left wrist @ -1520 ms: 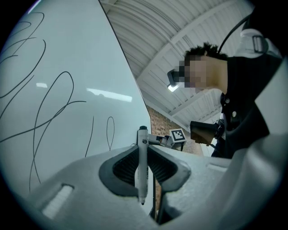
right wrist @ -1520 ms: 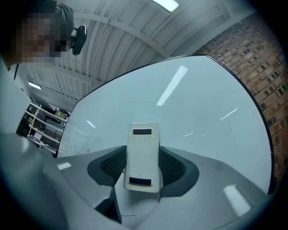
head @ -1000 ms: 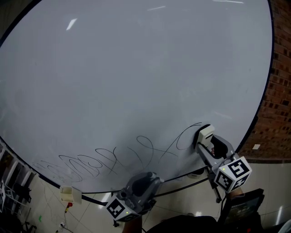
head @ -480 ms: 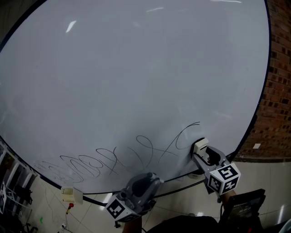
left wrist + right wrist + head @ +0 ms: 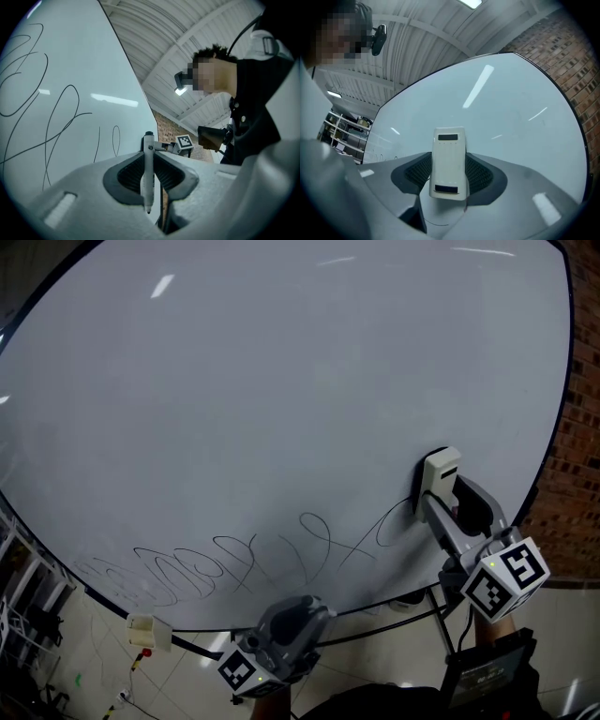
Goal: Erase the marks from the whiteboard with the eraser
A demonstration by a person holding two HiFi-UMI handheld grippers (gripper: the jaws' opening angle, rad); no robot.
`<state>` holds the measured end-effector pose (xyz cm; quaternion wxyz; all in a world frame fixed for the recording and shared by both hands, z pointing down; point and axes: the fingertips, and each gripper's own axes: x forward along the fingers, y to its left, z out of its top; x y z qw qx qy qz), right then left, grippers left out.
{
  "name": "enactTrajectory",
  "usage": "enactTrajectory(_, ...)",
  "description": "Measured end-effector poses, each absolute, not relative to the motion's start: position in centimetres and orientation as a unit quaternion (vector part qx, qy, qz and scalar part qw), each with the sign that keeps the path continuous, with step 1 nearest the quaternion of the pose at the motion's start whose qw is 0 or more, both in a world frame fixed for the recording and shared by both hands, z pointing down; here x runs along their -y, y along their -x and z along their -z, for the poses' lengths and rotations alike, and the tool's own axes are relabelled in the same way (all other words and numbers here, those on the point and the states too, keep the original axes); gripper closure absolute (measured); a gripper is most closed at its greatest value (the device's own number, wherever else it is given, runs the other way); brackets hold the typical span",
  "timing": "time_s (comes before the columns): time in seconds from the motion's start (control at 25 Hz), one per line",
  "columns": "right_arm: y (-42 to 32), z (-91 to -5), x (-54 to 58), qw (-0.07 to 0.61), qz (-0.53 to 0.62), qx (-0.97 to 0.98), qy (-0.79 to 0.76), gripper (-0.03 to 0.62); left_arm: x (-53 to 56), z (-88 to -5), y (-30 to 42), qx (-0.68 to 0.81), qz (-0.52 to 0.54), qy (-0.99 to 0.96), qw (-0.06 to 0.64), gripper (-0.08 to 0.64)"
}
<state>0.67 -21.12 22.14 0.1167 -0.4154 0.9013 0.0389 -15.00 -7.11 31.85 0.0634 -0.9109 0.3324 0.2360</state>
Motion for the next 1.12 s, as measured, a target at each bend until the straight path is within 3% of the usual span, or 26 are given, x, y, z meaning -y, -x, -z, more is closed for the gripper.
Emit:
enactTrajectory(0.24, -0.7, -24.3, 21.3, 0.097, -0.035, -0.899, 0.426, 0.367, 7.6, -32.1, 15.1, -0.336, -0.238, 0.909, 0.060, 0.499)
enactTrajectory(0.72, -0.4, -41.6, 21.6, -0.028, 0.067, -0.892, 0.446, 0.367, 8.4, -32.5, 13.8, -0.318, -0.229, 0.918, 0.051, 0.499)
enactTrajectory(0.88, -0.5, -40.5, 21.9, -0.027, 0.065, -0.891, 0.448, 0.367, 8.3, -32.3, 13.7, -0.316, -0.229, 0.919, 0.054, 0.499)
enactTrajectory(1.12, -0.3, -30.4, 21.5, 0.047, 0.015, -0.901, 0.431, 0.367, 7.8, -31.8, 14.0, -0.321, -0.236, 0.915, 0.061, 0.499)
